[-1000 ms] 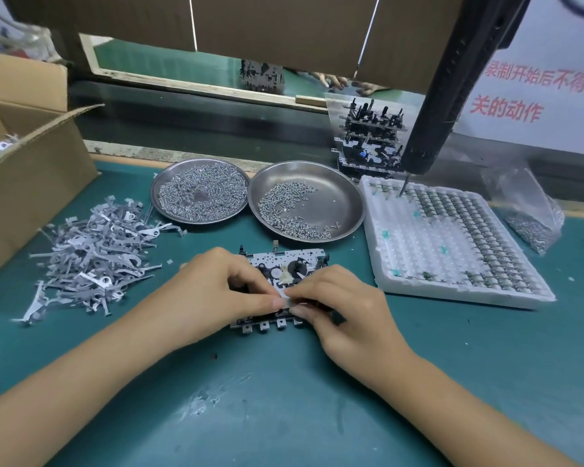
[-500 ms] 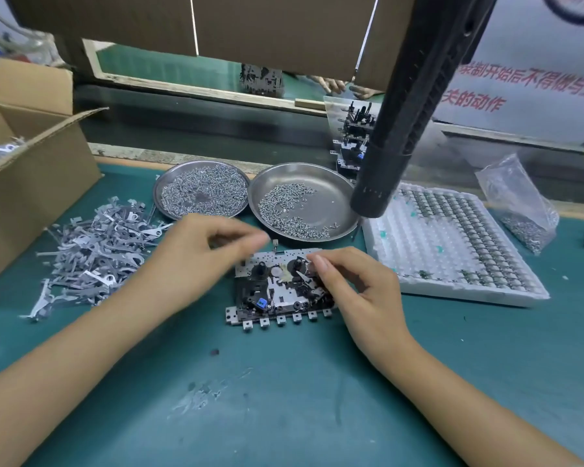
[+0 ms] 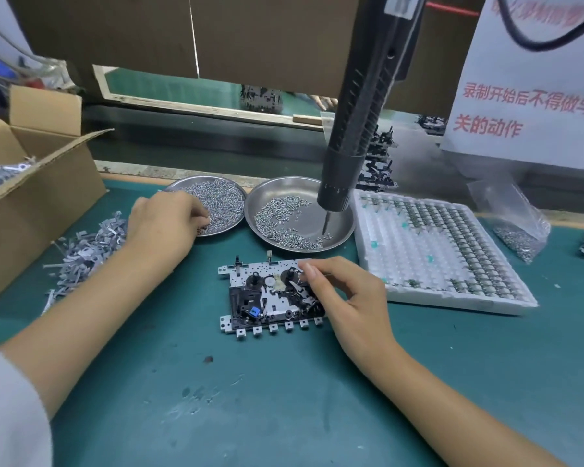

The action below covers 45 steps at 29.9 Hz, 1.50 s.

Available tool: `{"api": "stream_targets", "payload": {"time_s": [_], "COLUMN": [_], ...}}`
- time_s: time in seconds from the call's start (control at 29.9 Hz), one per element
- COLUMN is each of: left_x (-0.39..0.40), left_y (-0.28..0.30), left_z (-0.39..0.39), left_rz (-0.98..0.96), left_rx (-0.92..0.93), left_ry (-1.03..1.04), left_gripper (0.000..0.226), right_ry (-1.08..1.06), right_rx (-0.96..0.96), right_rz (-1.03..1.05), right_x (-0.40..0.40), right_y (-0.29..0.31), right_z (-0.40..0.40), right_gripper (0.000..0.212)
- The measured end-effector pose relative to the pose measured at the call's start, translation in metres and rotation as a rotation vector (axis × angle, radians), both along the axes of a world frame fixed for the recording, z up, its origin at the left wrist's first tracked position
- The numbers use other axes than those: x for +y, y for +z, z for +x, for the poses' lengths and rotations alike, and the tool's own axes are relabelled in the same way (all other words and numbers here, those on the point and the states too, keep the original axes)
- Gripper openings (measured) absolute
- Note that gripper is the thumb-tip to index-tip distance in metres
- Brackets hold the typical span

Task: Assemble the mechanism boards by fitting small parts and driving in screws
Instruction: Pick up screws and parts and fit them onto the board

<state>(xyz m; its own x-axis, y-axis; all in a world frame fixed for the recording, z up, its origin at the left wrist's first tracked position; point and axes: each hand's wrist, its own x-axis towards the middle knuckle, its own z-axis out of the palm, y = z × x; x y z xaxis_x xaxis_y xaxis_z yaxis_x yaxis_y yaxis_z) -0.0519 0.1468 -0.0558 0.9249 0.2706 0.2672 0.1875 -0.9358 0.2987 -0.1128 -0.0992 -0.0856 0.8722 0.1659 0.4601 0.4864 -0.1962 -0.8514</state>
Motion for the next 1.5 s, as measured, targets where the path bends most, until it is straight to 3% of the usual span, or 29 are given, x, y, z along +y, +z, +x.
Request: {"api": "stream_targets", "payload": {"time_s": [0.2,0.43,0.63,0.7,0.77,0.83,0.94,1.27,1.37,1.5], "left_x": [-0.001,0.002,-0.004,-0.007,-0.010,-0.014,-0.016,-0.006,-0.005,-0.007], "left_y": [-0.005,-0.015,-0.016,-0.013,-0.008,-0.005,-0.006,-0.019,-0.018,-0.016], "left_z": [-0.007,-0.005,-0.008,-0.010,-0.013,-0.014,-0.015,-0.008,-0.007,-0.006], "left_rz": [0.052,0.006,0.031,-0.035,-0.277,-0.457,-0.511,-0.412,-0.366,-0.325], "left_rx": [-0.249,-0.285,-0.367,-0.398,-0.426,-0.436,-0.424,-0.369,-0.365,-0.331], "left_ry": [-0.042,-0.075,-0.065,-0.072,-0.096,-0.103,-0.100,-0.104,-0.110,-0.121], "left_gripper": [0.013,0.014,0.015,0.016,0.014,0.012,0.006,0.009,0.010,0.011], "right_ry": [-0.005,-0.114,-0.063,-0.012,0.006,-0.001,-0.008,-0.126,-0.144,-0.099], "right_rx": [-0.031,-0.172,0.013,0.038,0.048,0.047,0.055,0.122,0.090,0.182], "right_rz": [-0.033,-0.126,-0.566,-0.650,-0.688,-0.688,-0.709,-0.683,-0.548,-0.242], "right_x": [0.000,0.000,0.013,0.019,0.023,0.024,0.026,0.027,0.027,0.021], "right_y": [0.000,0.016,0.043,0.040,0.035,0.034,0.035,0.035,0.038,0.040], "right_z": [0.001,0.015,0.085,0.095,0.098,0.099,0.100,0.105,0.097,0.078], "right_gripper": [0.012,0.010,0.027,0.031,0.030,0.029,0.029,0.027,0.021,0.017]}}
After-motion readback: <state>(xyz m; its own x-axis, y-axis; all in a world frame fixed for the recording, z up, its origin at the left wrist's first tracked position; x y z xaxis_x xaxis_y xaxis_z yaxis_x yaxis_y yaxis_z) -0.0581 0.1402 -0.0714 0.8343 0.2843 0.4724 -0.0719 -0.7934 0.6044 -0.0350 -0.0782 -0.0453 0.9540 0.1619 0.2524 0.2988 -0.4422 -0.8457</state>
